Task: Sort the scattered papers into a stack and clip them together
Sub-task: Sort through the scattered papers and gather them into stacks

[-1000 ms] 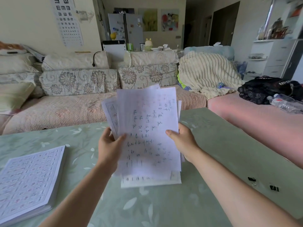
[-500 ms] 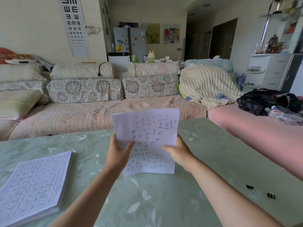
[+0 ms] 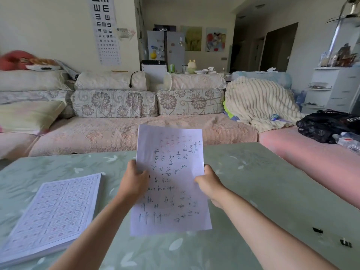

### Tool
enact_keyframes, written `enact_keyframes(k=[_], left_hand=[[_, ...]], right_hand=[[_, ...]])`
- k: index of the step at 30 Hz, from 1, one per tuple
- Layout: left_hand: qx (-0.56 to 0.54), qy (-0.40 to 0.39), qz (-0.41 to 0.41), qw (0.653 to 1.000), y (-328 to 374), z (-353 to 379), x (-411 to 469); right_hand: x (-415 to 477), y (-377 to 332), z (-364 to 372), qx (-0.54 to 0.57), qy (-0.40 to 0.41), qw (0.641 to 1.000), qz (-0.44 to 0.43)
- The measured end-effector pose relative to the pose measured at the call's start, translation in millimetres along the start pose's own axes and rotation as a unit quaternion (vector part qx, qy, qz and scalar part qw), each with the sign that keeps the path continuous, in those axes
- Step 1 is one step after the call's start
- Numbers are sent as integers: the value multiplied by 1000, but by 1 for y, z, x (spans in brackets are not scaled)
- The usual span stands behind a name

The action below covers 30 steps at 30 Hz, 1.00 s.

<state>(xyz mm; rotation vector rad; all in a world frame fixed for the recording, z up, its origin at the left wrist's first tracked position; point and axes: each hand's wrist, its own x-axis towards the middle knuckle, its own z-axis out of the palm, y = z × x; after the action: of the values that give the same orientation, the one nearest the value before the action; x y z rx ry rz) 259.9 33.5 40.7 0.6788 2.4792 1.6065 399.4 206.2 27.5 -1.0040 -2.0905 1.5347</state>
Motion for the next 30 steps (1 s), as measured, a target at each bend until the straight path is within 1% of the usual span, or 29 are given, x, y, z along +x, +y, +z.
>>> enact_keyframes(k=[4,8,12,15,19,21,23,24,25,27,28,30], left_hand=[[23,26,-32,999,-24,-60,7],[71,41,-73,994,-70,-125,18],[141,55,-137,979,-110,-178,31],[234,80,-168,954,-144,-210,44],[290,69,-211,931,-190,-236,61],[315,57,-229,919,-198,-240,60],[328,37,-260,907,-201,-240,56],[325,35,-268,906,-204,-239,55],[317,33,-273,907,-206,-238,55],[269,37,-280,921,-210,-236,57],[240,46,-282,928,-211,-237,57],[220,60,-276,934,-211,-238,57]], right_hand=[[1,-16,63,27,-36,999,14],[0,-33,141,40,-88,995,30],[-4,-55,221,17,-121,992,35],[-3,-70,272,1,-136,990,41],[1,-78,321,-67,-133,988,32],[3,-80,337,-143,-109,983,33],[6,-77,348,-237,-83,968,30],[7,-75,352,-250,-88,964,36],[10,-72,355,-234,-100,966,45],[13,-70,356,-165,-122,977,66],[14,-69,354,-120,-124,982,75],[13,-69,347,-51,-125,987,91]])
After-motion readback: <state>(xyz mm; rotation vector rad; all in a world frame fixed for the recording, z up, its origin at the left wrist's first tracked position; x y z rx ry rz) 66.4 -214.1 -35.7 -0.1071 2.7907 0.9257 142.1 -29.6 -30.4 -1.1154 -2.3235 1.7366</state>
